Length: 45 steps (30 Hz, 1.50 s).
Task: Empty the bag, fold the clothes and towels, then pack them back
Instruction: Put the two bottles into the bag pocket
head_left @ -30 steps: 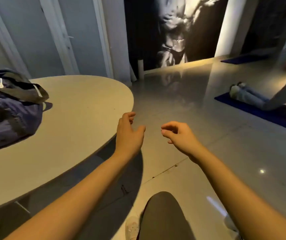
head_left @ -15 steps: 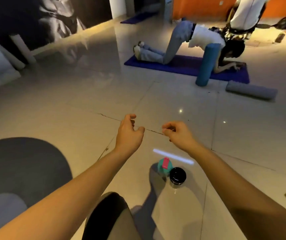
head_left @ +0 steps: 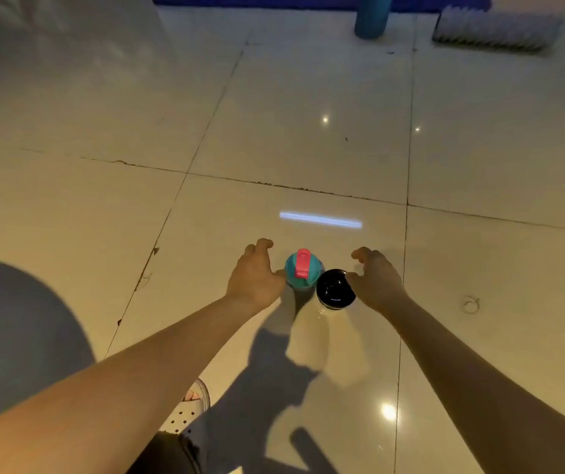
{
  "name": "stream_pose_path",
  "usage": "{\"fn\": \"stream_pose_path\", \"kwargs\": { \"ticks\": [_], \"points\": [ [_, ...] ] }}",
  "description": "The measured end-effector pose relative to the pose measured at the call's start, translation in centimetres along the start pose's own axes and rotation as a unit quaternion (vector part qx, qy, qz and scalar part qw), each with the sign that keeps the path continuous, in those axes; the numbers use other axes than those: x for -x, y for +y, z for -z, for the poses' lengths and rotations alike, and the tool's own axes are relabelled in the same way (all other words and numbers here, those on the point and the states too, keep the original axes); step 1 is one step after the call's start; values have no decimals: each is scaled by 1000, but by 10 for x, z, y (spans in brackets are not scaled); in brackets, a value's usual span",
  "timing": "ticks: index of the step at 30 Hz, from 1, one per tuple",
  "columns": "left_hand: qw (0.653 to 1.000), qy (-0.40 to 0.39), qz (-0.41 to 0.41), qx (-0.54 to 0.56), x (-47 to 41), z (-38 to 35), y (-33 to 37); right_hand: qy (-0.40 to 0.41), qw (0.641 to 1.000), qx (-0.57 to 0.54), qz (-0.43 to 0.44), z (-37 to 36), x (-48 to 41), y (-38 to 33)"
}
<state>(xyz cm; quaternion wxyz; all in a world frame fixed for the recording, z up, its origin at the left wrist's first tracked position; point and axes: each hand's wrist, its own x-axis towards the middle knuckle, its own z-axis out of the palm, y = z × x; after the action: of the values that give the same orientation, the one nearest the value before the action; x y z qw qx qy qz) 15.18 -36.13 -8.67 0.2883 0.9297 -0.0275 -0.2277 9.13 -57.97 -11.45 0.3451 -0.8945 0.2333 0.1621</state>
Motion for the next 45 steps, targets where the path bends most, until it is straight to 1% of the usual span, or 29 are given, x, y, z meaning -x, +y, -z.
{"fn": "stream_pose_path", "kwargs": {
  "ticks": [3, 6, 9, 11, 13, 17, 20, 23, 26, 28, 32, 34, 36, 40, 45],
  "points": [
    [993, -63, -28, -98, -32, -34, -19, -43, 994, 101, 8, -40, -21, 19],
    [974, -107, -78, -185, -61, -66, -25, -65, 978, 194, 35, -74, -40, 33],
    [947, -137, -111, -269, -90, -96, -28, -87, 969, 230, 34, -103, -56, 49],
    [933, -157, -115, -304, -107, -114, -33, -60, 972, 225, 34, -120, -58, 61],
    [935, -163, -111, -293, -119, -130, -44, -9, 979, 201, 42, -135, -56, 72],
    [962, -109, -123, -218, -122, -149, -59, 66, 979, 176, 73, -150, -58, 83],
    [966, -96, -120, -209, -119, -153, -63, 83, 976, 191, 64, -154, -58, 80],
    [962, -102, -122, -220, -116, -149, -64, 75, 980, 179, 50, -154, -57, 77],
    [962, -101, -123, -220, -105, -128, -68, 61, 986, 154, 30, -146, -52, 69],
    [964, -104, -115, -215, -92, -106, -73, 69, 987, 141, 26, -139, -44, 57],
    [969, -101, -85, -208, -56, -44, -76, 83, 987, 122, 60, -121, -25, 6],
    [973, -87, -63, -207, -31, -9, -78, 79, 986, 121, 88, -113, -10, -26],
    [974, -68, -41, -212, -2, 29, -79, 68, 980, 131, 136, -105, 9, -62],
    [971, -13, -9, -238, 63, 106, -84, 21, 967, 143, 210, -87, 55, -141],
    [970, 63, 27, -234, 161, 200, -85, 18, 945, 142, 293, -62, 134, -242]
  ]
}}
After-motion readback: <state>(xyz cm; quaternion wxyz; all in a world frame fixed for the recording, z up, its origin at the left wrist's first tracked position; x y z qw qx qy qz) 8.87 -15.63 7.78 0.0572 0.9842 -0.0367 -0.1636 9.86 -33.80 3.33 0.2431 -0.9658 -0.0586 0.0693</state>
